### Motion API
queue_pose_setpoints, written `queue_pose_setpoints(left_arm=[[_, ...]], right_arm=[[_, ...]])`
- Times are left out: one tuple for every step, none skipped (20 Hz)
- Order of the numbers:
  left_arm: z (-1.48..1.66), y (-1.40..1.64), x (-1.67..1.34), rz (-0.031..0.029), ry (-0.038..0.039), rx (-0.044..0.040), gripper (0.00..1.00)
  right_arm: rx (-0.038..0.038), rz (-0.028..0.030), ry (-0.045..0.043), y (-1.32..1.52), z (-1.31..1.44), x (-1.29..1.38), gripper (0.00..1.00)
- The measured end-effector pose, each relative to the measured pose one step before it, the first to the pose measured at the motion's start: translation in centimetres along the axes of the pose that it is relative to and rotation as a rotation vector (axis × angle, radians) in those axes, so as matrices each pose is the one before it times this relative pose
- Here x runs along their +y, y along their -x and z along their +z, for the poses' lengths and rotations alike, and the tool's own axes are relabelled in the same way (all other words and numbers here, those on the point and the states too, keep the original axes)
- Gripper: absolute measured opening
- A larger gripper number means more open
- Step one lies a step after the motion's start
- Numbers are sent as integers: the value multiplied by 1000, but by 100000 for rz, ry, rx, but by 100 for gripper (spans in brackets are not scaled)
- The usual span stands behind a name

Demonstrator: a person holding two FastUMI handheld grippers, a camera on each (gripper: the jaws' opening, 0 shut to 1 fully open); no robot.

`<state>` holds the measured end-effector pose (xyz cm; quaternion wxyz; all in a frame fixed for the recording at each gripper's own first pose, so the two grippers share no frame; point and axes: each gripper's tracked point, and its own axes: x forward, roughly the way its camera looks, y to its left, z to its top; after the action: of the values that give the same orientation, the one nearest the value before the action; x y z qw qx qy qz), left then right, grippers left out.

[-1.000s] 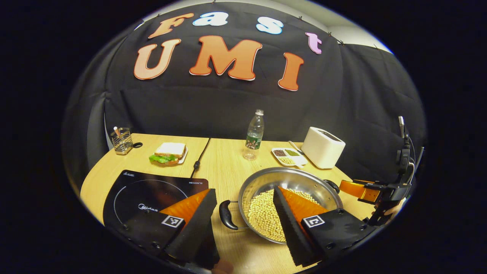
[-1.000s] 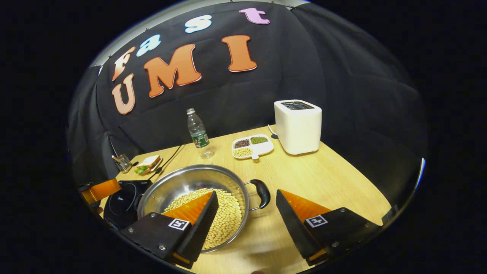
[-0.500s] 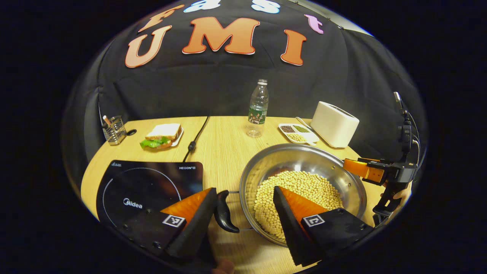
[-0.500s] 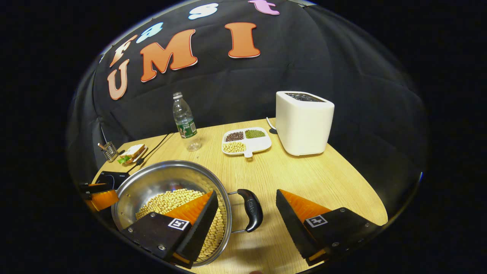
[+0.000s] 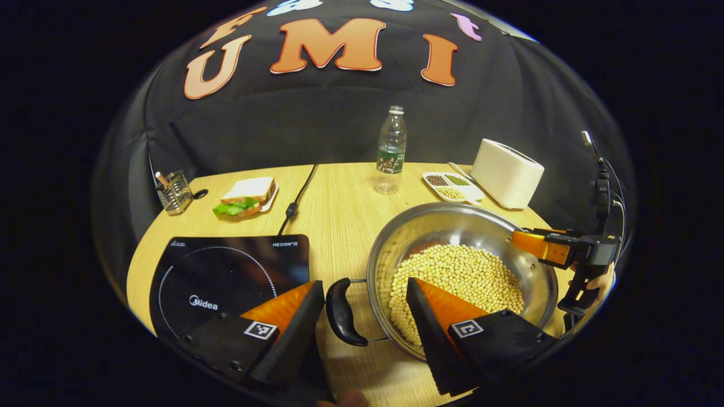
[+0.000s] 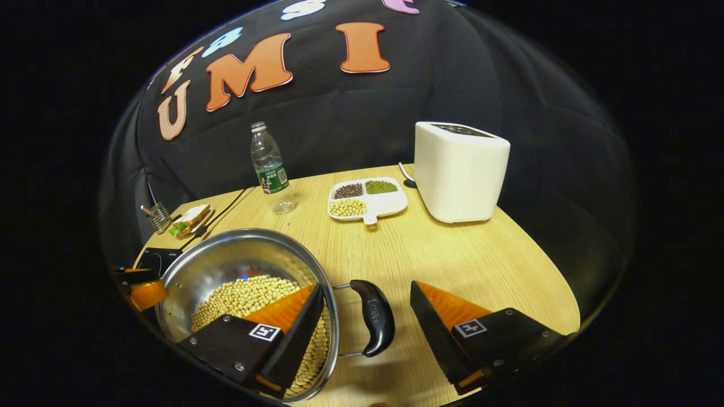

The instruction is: First push the handle of the pot to place it horizontally, then grasp the pot with both hands and set it on the induction cooktop.

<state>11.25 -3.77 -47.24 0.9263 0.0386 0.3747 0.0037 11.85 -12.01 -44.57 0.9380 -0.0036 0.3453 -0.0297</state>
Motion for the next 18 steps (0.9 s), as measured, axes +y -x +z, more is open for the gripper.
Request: queue_pose_setpoints(left_arm=[[-398,-419,50,-500,1014,1538,96],[-225,-386,-254,-1162,1050,1138,96],[-130,-362,-145,-1169,523,1115,98],[-337,-338,54,-496,500,1161,97],[-52,-213,69,100,788,1213,98],[348,-323,146,-621,13,-1108,97],[148,-34,32,-349,624,225,93],[-130,-297,348,867,619,818,92],[30,-143,390,410,537,156,86],[-70,-211,131,-66,261,1025,81],[-107,32,85,171,-596,1065,69],[29,-9,51,-21,-536,1038,72],[-83,-135,71,530,308,1963,70],[-415,-170,13,818,65,2341,67],[187,-109,10,1019,615,1922,69],[-216,-107,138,854,-160,2097,69],[174,-105,22,19,667,-164,65],[10,-24,-75,894,-749,445,63]], right_arm=[[37,176,-6,-102,69,118,95],[263,234,284,-33,-71,51,95],[486,223,188,-82,-79,8,96],[743,358,-67,-130,-95,36,96],[851,486,-248,-80,-168,61,96],[923,615,-486,-77,-160,-10,95],[1159,833,-689,-157,-151,61,95],[1309,1013,-1008,-68,-232,131,95],[1310,944,-905,-115,-227,285,92],[1270,858,-595,-148,-236,163,88],[1341,1043,-560,-172,-161,142,82],[273,-266,351,144,128,-16,79],[1369,-342,934,-160,-189,-18,73],[425,141,735,163,-143,-67,67],[676,198,-217,46,2,-113,70],[651,120,-520,288,-111,-17,68],[443,134,-11,242,-103,-16,65],[-61,4,-721,-7,-169,-144,63]])
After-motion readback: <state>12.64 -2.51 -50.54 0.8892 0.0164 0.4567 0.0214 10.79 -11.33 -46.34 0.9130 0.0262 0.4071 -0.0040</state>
